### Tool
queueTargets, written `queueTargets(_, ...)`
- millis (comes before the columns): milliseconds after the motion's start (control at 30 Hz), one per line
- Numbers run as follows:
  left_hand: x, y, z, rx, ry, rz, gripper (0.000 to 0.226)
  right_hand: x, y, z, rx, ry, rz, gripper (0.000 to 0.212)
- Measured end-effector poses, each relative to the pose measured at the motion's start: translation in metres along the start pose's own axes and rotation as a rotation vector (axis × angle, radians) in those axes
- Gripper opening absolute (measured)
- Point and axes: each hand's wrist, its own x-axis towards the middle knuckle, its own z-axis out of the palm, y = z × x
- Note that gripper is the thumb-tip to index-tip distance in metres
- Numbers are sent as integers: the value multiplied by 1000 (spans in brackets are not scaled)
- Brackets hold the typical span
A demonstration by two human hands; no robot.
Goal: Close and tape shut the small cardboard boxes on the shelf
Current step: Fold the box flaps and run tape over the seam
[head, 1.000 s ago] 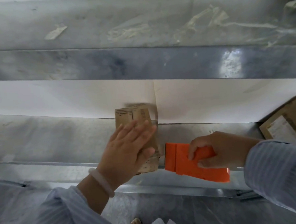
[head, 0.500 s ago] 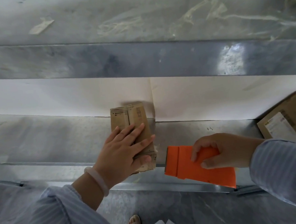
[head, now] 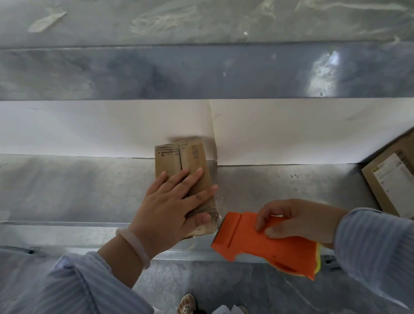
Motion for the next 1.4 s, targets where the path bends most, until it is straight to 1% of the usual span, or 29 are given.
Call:
queueTargets(100,1,-1,0,11,0,13,56,2,3,4,12,25,-6,19)
queueTargets(233,2,-2,0,16,0,17,56,1,7,7,21,42,-22,9)
queueTargets(333,2,-2,0,13,-2,15,56,-2,8,11,1,63,-29,17)
queueTargets(567,3,-2,0,0,6,7,56,-7,6,16,-7,78,-20,14)
queueTargets(733,2,-2,2,-14,1,-4,56,-1,2,23,40,87,-32,20)
queueTargets(867,2,-2,0,-9,-1,-2,57,4,2,32,69,96,-35,19)
queueTargets(967,3,-2,1,-24,-5,-9,57,2,4,34,127,96,-51,23)
queueTargets(1000,3,-2,1,-31,-2,-10,57,3,5,34,151,97,-59,22)
queueTargets(1033,3,-2,1,-38,2,-10,56,5,10,34,150,110,-28,19)
queueTargets(1067,3,-2,0,-51,5,-14,56,8,19,37,57,105,7,14)
queueTargets(1100,4,-3,-1,-70,11,-18,56,9,33,46,-90,79,56,14)
queueTargets(1133,5,-4,-2,-80,13,-17,56,6,48,57,-228,51,91,21)
queueTargets(1167,5,-5,-1,-82,13,-10,56,2,68,69,-307,59,116,24)
queueTargets(1233,6,-5,0,-68,31,-15,57,-6,96,77,-273,82,146,10)
queueTargets(1300,6,-6,0,-68,36,1,58,-14,101,66,-215,104,214,17)
queueTargets(1333,6,-6,1,-79,29,8,58,-15,101,58,-186,147,200,16)
queueTargets(1400,4,-7,1,-85,33,-9,57,-15,83,38,-175,242,97,16)
